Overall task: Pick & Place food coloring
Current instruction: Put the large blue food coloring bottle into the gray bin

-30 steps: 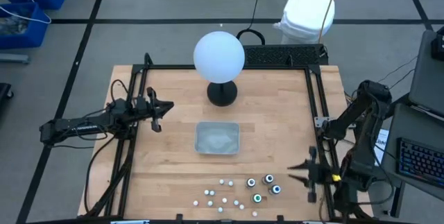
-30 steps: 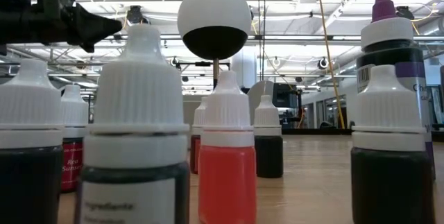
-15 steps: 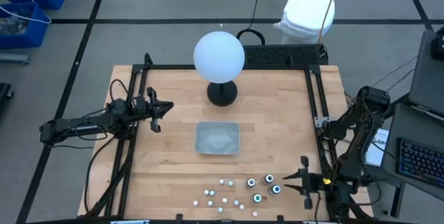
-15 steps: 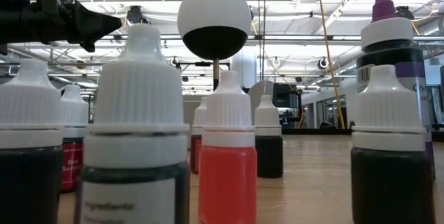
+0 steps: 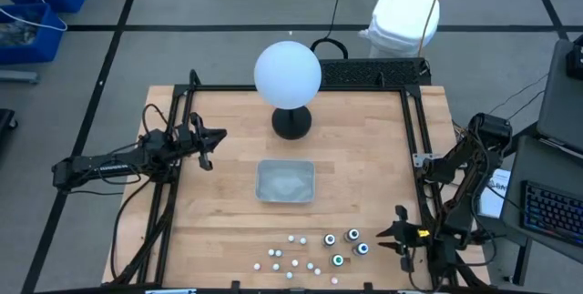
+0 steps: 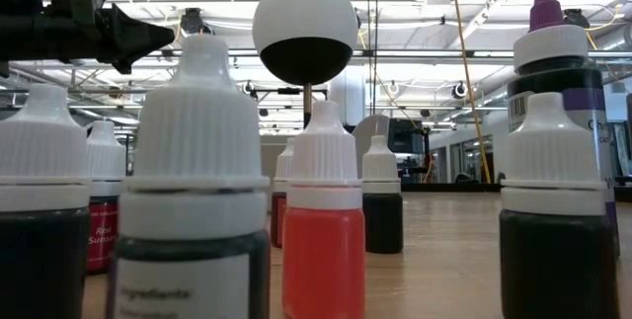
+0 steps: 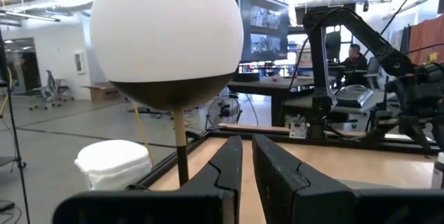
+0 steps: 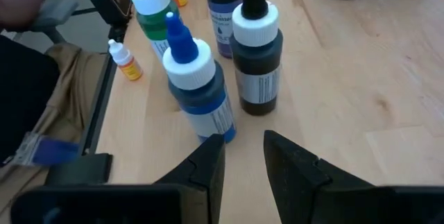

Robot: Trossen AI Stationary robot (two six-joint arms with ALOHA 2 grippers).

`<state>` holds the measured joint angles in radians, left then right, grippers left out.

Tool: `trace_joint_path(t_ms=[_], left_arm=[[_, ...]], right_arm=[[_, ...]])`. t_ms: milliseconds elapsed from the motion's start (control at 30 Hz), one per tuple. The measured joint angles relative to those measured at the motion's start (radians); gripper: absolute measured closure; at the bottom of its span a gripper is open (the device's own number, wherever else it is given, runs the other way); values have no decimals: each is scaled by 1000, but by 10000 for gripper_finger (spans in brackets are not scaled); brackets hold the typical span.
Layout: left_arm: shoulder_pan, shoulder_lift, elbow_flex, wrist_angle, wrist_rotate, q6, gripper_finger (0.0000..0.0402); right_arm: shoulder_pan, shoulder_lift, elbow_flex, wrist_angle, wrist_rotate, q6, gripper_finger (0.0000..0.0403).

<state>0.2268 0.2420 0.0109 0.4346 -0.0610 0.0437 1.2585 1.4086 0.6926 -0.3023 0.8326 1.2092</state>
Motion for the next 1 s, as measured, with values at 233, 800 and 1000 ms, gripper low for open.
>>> trace_joint_path(t_ms=[233, 800, 1000], left_arm=[[0, 0, 0, 6, 0, 7, 360], [0, 0, 0, 12, 0, 5, 360], [0, 0, 0, 4, 0, 0, 360]], right_arm=[[0, 0, 0, 20, 31, 9, 312], [-32, 0, 0, 210, 133, -201, 236], [-86, 23, 0, 321, 53, -289, 180]])
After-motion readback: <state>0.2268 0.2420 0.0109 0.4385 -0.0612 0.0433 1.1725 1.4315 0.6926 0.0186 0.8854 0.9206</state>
